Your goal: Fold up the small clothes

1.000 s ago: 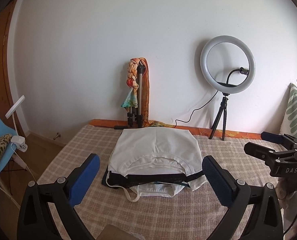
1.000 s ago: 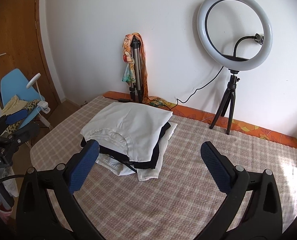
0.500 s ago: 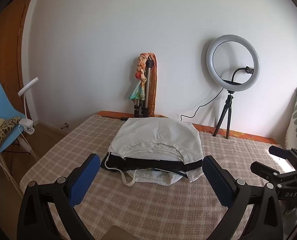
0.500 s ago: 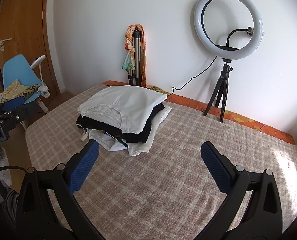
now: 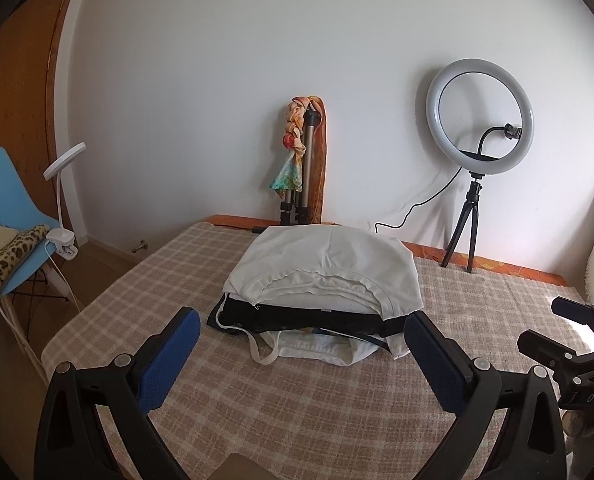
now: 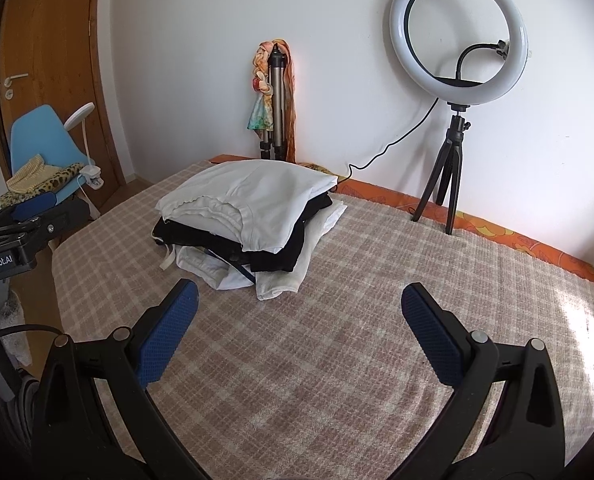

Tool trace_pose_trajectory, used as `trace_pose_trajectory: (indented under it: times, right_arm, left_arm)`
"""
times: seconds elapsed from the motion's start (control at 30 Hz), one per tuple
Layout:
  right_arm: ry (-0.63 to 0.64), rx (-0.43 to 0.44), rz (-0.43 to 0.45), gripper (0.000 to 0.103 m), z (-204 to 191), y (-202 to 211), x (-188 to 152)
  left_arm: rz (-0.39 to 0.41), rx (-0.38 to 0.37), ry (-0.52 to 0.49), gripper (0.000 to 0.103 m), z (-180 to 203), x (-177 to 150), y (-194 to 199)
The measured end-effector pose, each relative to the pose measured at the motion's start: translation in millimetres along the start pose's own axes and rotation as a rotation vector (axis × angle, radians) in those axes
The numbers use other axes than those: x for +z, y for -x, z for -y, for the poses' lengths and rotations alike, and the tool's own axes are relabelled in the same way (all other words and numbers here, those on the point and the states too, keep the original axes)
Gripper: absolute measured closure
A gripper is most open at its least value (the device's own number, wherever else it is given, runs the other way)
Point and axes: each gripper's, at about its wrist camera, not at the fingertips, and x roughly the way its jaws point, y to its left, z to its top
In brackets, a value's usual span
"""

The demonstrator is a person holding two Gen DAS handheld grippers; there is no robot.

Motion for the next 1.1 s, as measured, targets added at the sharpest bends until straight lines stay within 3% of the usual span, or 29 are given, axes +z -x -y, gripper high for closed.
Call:
trace_pose_trajectory:
  times: [1.1]
  right_arm:
    - [0.004,-0.007,-0.025,0.0,-7,-12,-9]
  left_arm:
    - [0.015,0.017,-0.075,0.0,7,-6,-4]
